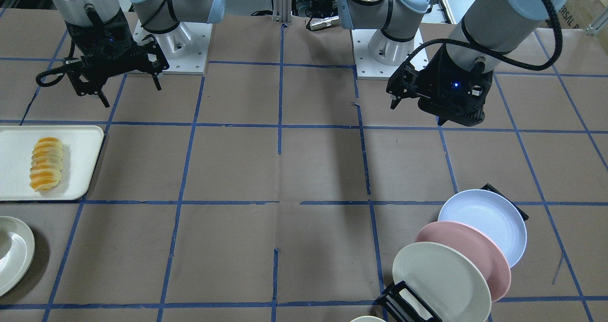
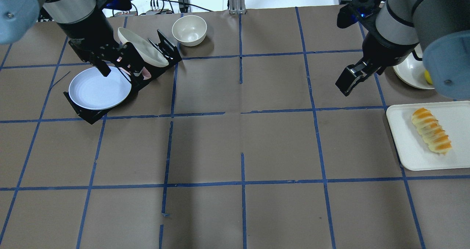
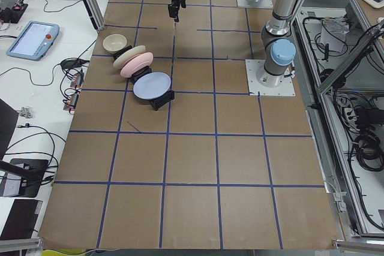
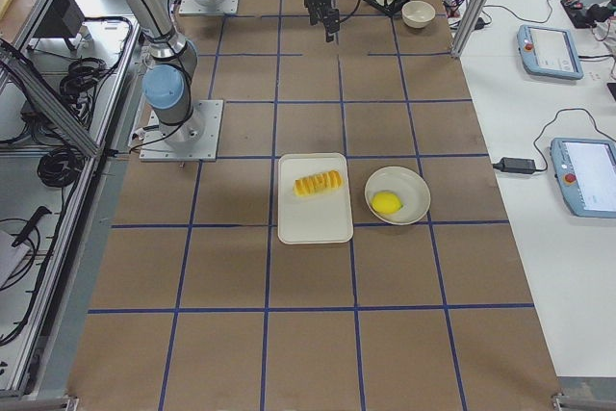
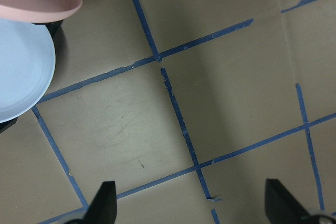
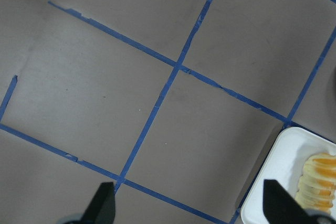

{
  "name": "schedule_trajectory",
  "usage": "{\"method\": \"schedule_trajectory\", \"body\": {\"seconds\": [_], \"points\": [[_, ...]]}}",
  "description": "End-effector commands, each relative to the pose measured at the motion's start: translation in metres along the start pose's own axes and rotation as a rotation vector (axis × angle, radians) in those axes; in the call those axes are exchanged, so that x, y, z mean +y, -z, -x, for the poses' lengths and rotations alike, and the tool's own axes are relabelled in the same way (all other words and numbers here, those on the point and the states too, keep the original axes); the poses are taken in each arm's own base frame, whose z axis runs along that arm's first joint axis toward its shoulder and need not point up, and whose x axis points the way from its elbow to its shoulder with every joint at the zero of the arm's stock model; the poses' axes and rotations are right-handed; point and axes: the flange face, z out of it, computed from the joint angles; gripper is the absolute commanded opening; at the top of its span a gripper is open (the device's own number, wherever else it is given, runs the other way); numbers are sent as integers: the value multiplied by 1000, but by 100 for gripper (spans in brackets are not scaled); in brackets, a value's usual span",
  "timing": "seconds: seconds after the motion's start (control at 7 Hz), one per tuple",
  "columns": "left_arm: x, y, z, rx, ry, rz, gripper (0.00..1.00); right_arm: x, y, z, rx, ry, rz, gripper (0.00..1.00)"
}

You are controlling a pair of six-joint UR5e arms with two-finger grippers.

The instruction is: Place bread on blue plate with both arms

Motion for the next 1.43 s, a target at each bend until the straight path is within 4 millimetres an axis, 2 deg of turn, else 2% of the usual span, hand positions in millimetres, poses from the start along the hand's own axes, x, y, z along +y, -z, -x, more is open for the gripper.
{"method": "schedule_trajectory", "body": {"seconds": [0.0, 0.14, 0.29, 0.57, 0.71, 1.0, 1.14, 1.29], "points": [[15, 1, -5, -2, 47, -1, 100, 0, 7, 0, -3, -236, 27, 98], [28, -8, -10, 0, 104, 0, 100, 1, 12, 1, -17, -275, 46, 99], [27, -16, -8, -23, 106, -65, 100, 1, 13, 2, -24, -318, 52, 99], [23, -15, 7, -39, 73, -108, 100, -1, 14, 4, -50, -323, 33, 100], [27, -11, 35, -61, -37, -106, 100, 1, 16, 3, -39, -307, 36, 100], [44, -14, 148, -34, -27, -105, 100, 3, 3, -3, -51, -326, 68, 100], [48, -20, 190, -34, -71, -105, 100, 1, 1, -6, -42, -334, 60, 100], [36, -25, 219, -48, -97, -121, 100, 0, -15, -26, -55, -359, 77, 100]]}}
